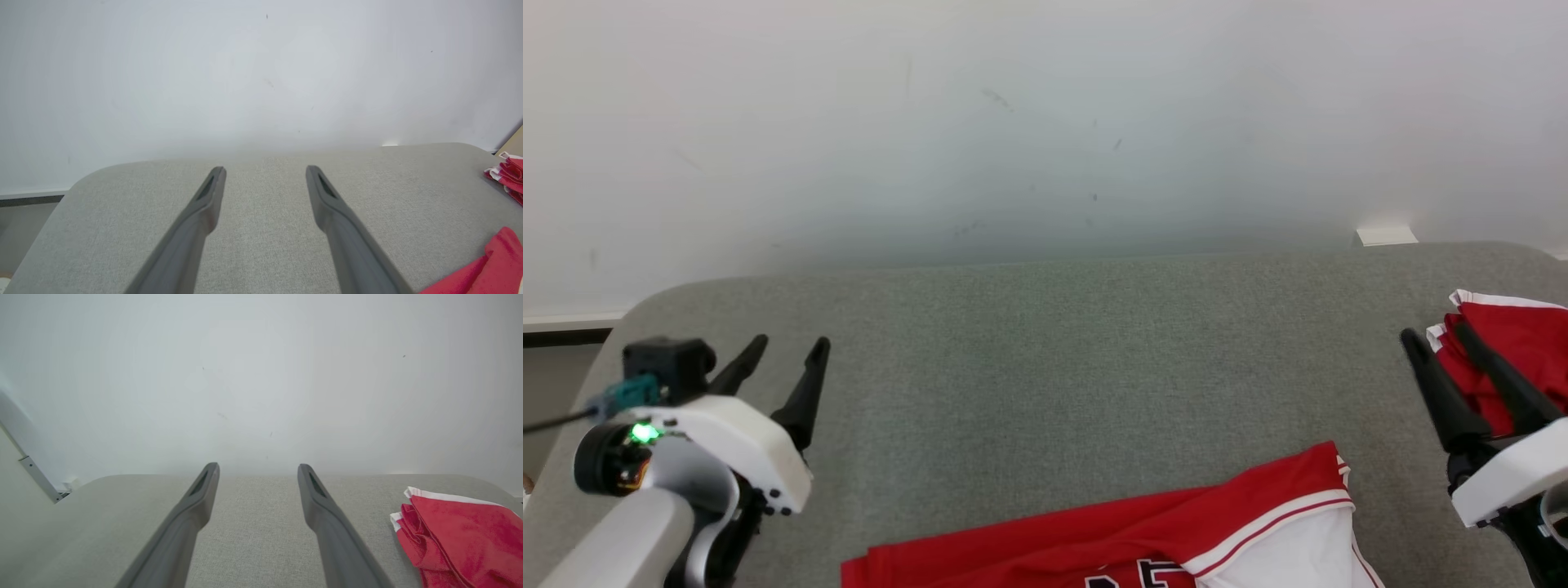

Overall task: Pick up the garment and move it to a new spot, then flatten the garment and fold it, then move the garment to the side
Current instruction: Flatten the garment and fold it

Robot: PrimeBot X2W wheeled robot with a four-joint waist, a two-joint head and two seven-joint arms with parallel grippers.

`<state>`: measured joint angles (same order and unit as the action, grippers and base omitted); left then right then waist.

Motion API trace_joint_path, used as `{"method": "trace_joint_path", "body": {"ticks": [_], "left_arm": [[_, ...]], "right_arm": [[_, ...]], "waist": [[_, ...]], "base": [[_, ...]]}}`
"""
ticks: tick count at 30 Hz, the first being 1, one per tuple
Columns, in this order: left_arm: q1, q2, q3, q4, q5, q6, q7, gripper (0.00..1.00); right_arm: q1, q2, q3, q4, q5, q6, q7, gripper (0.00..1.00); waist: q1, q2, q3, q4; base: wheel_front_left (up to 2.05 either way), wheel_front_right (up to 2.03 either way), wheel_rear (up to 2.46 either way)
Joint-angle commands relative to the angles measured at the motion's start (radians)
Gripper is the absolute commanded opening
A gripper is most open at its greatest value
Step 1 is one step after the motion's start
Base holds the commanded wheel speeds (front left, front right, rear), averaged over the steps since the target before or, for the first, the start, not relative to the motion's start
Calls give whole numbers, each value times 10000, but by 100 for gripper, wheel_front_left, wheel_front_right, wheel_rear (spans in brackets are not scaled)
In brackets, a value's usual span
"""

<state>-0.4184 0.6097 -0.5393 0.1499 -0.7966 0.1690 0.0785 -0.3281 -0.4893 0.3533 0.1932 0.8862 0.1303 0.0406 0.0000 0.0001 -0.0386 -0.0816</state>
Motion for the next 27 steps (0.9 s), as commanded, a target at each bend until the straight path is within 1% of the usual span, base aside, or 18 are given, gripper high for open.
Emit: {"method": "trace_joint_path", "body": {"ticks": [1,5,9,12,14,16,19,21,24,27], "left_arm": [[299,4,146,-177,237,184,-399,100],[1038,-12,398,-771,502,733,-1443,100],[1795,-101,552,-1328,850,1337,-2395,100],[2333,-209,743,-1665,1064,1785,-2952,100],[2735,-429,933,-1855,1151,2022,-3228,100],[3127,-713,1182,-2062,1216,2165,-3357,100],[3605,-1094,1512,-2316,1703,2192,-3430,100],[3958,-1569,1791,-2463,2103,2101,-3422,100],[4399,-2101,2102,-2389,2810,1676,-3426,100],[4723,-2741,2536,-2186,3160,1191,-3428,100]], "right_arm": [[298,156,-383,-70,-520,4,-264,100],[1038,956,-1893,-396,-1853,4,-969,100],[1960,1810,-3082,-887,-2642,4,-1316,100],[2613,2337,-3560,-1297,-3044,4,-1406,100],[3020,2534,-3659,-1505,-3216,4,-1333,100],[3372,2683,-3717,-1577,-3282,4,-1241,100],[3802,2925,-3772,-1475,-3372,4,-1227,100],[4012,2980,-3768,-1286,-3536,4,-1240,100],[4206,3177,-3557,-845,-3669,4,-1250,100],[4251,3201,-3469,-273,-3761,4,-1267,100]], "waist": [[0,-1,0,16],[0,-1,4,69],[0,-1,16,140],[0,-1,47,195],[0,-1,71,204],[0,-1,101,215],[0,-1,152,248],[0,-1,190,260],[0,-1,231,234],[0,-1,245,241]], "base": [[0,0,0],[0,0,0],[0,0,0],[0,0,0],[0,0,0],[0,0,0],[0,0,0],[0,0,0],[0,0,0],[0,0,0]]}}
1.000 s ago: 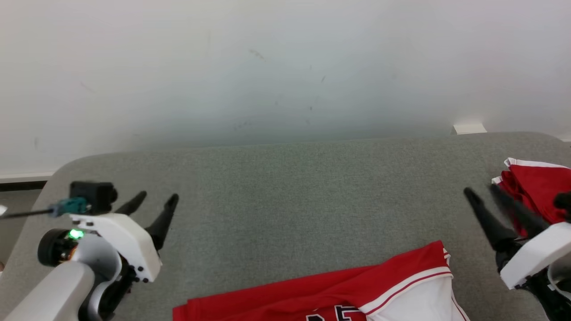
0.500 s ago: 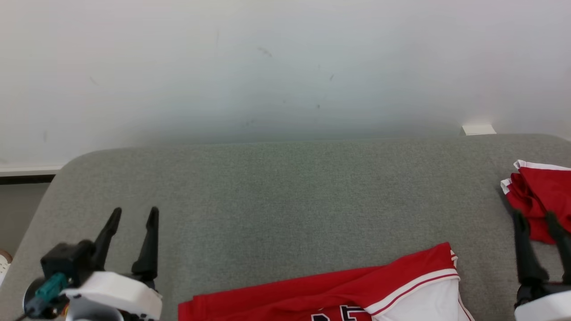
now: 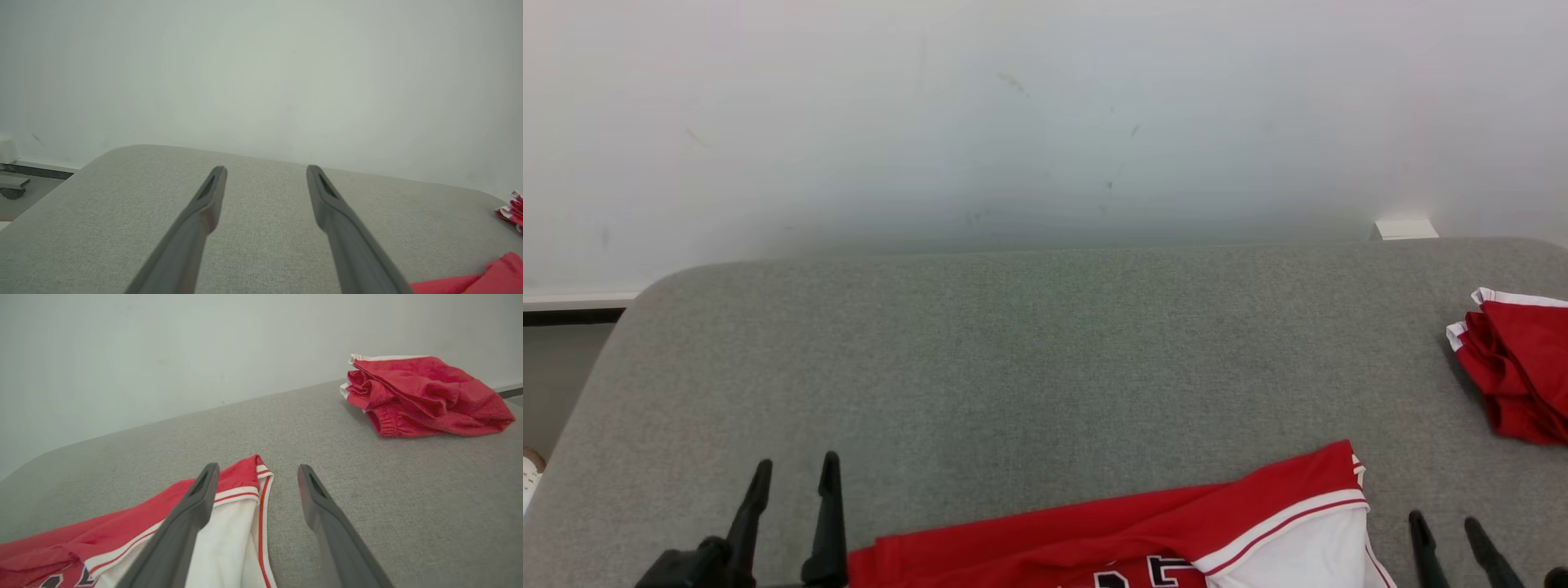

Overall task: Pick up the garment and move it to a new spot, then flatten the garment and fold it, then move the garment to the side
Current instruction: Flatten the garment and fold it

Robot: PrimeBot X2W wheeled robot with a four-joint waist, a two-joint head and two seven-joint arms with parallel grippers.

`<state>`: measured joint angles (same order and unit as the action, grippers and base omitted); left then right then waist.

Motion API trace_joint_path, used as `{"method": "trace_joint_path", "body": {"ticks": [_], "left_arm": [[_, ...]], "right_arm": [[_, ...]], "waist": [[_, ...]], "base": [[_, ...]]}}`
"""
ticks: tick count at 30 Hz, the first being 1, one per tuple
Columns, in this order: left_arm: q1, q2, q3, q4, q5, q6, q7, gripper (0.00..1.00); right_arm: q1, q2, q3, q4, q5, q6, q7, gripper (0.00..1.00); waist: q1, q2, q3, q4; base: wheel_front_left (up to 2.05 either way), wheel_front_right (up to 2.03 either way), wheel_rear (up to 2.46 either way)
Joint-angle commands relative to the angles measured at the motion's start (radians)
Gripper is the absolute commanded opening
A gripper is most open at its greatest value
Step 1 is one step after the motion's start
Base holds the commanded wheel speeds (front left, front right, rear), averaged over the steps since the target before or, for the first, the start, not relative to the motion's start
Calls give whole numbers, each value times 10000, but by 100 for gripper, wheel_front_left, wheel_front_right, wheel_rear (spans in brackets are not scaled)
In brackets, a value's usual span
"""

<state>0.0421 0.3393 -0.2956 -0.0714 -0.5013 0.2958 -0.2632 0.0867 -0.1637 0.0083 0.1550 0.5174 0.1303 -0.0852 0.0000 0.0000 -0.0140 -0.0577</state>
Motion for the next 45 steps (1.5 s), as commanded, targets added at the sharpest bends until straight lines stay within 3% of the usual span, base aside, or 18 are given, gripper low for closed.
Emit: {"method": "trace_joint_path", "body": {"ticks": [1,7,13,26,27,30,38,45], "left_arm": [[202,-224,197,134,319,-272,-11,100],[336,-1119,824,595,983,-1211,-13,100],[43,-1563,1134,1072,1516,-1951,-12,100],[-19,-2169,1428,1702,2179,-2769,-12,100],[-20,-2196,1441,1735,2224,-2817,-12,100],[29,-2278,1494,1815,2268,-2919,-12,100],[139,-2469,1707,1940,2411,-3082,-12,100],[165,-2585,1945,1850,2569,-3193,-12,100]], "right_arm": [[81,-14,45,327,-63,4,36,100],[-516,-26,520,1527,-144,4,767,100],[-1236,5,968,2691,39,4,2091,100],[-2191,587,935,4811,-281,-4,4263,100],[-2219,642,1044,4740,-166,22,4328,98],[-2300,604,1205,4409,87,51,4150,0],[-2650,-172,767,3763,269,2,3982,0],[-2472,-934,-287,3147,-111,-8,4111,0]], "waist": [[0,0,1,-2],[0,0,54,-62],[0,0,107,93],[0,0,86,542],[0,0,85,575],[0,0,79,644],[0,0,11,585],[0,0,-30,473]], "base": [[0,0,0],[0,0,0],[0,0,0],[0,0,0],[0,0,0],[0,0,0],[0,0,0],[0,0,0]]}}
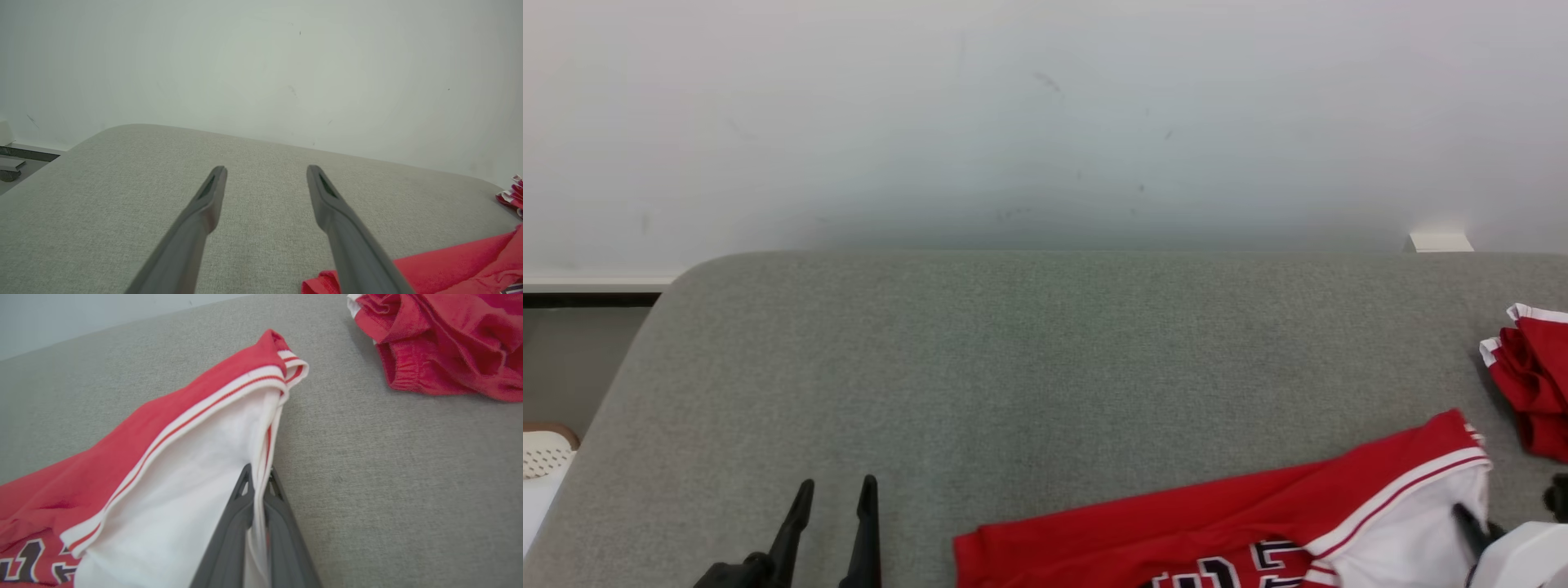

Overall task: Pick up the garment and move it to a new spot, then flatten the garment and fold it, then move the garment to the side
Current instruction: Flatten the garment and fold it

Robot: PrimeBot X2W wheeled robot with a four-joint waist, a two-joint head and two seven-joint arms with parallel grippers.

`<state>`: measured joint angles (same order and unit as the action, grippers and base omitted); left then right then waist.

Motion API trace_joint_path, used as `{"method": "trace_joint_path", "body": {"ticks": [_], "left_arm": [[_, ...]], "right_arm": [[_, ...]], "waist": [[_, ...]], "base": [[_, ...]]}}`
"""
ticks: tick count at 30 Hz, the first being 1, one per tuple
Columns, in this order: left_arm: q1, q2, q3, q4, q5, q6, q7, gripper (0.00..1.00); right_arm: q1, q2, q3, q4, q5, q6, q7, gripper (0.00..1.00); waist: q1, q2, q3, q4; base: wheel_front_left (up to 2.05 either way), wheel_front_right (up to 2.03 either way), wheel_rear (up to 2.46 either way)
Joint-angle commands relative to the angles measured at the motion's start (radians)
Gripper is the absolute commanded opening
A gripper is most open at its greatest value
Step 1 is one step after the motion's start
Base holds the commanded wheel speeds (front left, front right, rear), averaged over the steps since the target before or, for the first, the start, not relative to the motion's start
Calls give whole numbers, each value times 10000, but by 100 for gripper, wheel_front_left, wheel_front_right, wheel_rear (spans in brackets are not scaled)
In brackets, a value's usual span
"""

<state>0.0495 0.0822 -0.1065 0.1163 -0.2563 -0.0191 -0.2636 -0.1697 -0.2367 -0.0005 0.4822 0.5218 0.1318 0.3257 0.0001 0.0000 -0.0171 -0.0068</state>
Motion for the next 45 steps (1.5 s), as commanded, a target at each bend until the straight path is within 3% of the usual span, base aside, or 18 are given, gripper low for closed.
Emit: {"method": "trace_joint_path", "body": {"ticks": [1,5,11,16,20,32,40,41,42,43,45], "left_arm": [[105,-45,88,-27,127,-44,-8,100],[118,-100,151,18,147,-94,-8,100],[9,-194,202,110,217,-199,-7,100],[21,-232,259,237,260,-258,-5,100],[-95,-252,246,323,289,-327,-4,100],[-575,-287,-139,741,352,-509,-4,100],[-561,-296,-156,856,243,-457,-4,100],[-543,-297,-139,856,240,-453,-4,100],[-522,-298,-105,854,232,-451,-4,100],[-504,-297,-73,850,225,-441,-4,100],[-488,-298,-23,845,196,-433,-4,100]], "right_arm": [[118,-268,-331,-253,-216,-24,29,0],[203,-308,-545,-848,-374,-22,188,0],[677,184,-396,-2721,-565,-22,710,0],[1226,786,407,-4444,-672,-22,1245,0],[1442,1259,1369,-5077,-370,-22,1655,0],[622,1792,3889,-3746,290,-22,1459,0],[-50,1858,5068,-2249,1144,-22,791,0],[-139,1846,5228,-2108,1293,-22,640,11],[-226,1846,5379,-1994,1437,-22,486,67],[-310,1853,5556,-1938,1608,-21,319,100],[-477,1851,5902,-1919,1993,-22,-40,100]], "waist": [[-1,0,4,-57],[-1,0,1,-97],[-1,0,-49,18],[-1,0,-107,346],[-1,0,-112,738],[-1,0,-44,2178],[-1,0,-24,2572],[-1,0,-21,2569],[-1,0,-14,2555],[-1,0,-4,2524],[-1,0,14,2415]], "base": [[0,0,0],[0,0,0],[0,0,0],[0,0,0],[0,0,0],[0,0,0],[0,0,0],[0,0,0],[0,0,0],[0,0,0],[0,0,0]]}}
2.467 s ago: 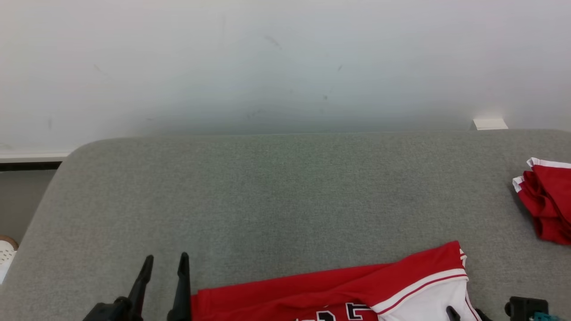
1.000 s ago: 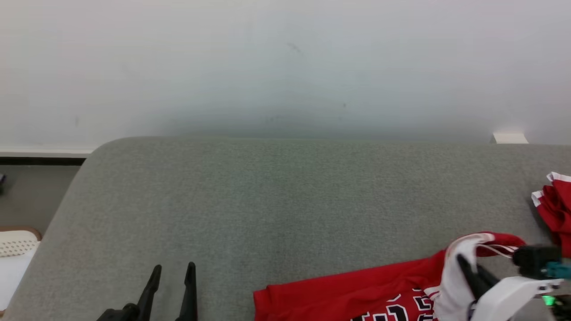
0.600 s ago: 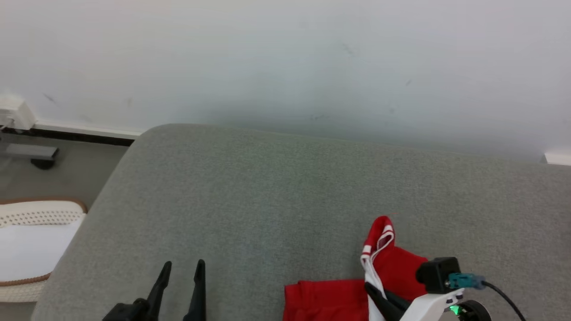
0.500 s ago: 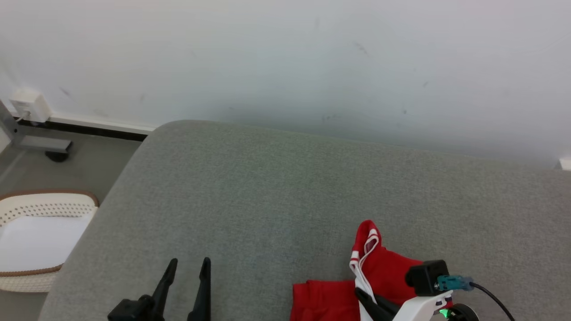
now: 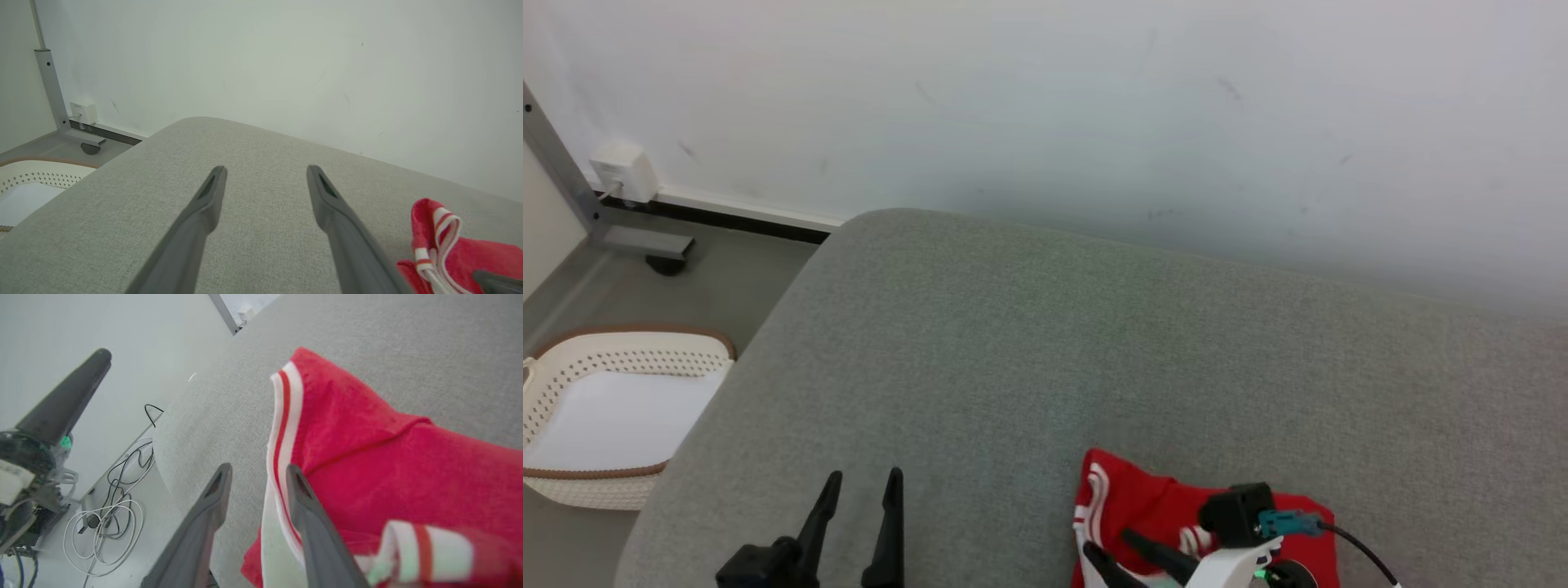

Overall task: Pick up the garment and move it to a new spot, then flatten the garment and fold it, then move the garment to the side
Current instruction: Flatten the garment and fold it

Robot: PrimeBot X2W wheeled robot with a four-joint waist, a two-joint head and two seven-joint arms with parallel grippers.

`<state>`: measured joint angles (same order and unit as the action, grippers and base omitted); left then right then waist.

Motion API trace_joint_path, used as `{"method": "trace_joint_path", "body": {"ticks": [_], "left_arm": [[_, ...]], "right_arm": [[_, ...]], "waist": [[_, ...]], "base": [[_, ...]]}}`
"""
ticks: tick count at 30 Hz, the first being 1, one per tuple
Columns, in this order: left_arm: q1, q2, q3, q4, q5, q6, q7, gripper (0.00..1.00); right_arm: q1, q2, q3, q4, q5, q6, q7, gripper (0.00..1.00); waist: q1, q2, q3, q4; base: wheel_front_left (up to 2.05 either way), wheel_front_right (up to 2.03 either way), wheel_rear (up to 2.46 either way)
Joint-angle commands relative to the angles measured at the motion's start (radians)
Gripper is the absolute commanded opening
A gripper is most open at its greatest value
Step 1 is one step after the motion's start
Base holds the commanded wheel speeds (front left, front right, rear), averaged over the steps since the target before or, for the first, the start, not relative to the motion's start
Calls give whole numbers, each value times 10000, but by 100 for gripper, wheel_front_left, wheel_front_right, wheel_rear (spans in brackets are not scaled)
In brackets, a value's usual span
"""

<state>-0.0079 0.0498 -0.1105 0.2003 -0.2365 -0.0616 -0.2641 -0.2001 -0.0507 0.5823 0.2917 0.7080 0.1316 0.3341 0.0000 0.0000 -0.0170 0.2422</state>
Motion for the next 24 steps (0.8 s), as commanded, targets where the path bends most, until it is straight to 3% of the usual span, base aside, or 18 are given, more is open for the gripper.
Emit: {"method": "trace_joint_path", "body": {"ticks": [1,5,9,19,24], "left_arm": [[79,24,13,5,-15,4,2,100],[68,26,68,-21,-36,30,2,100],[60,26,132,-114,-72,71,2,100],[109,26,409,-695,-74,175,2,100],[121,28,567,-839,-10,204,2,100]], "right_arm": [[-262,-18,162,-35,281,-20,-347,100],[-607,-19,276,-388,1118,-20,-1285,100],[-856,-52,-295,-992,1198,-20,-2199,100],[40,-1502,-2810,-2016,-500,-20,-2811,100],[870,-1430,-3538,-1922,-1066,-20,-2843,100]], "waist": [[0,0,23,-146],[0,0,25,-540],[0,0,-2,-992],[0,0,-31,-1944],[0,0,-38,-2148]], "base": [[0,0,0],[0,0,0],[0,0,0],[0,0,0],[0,0,0]]}}
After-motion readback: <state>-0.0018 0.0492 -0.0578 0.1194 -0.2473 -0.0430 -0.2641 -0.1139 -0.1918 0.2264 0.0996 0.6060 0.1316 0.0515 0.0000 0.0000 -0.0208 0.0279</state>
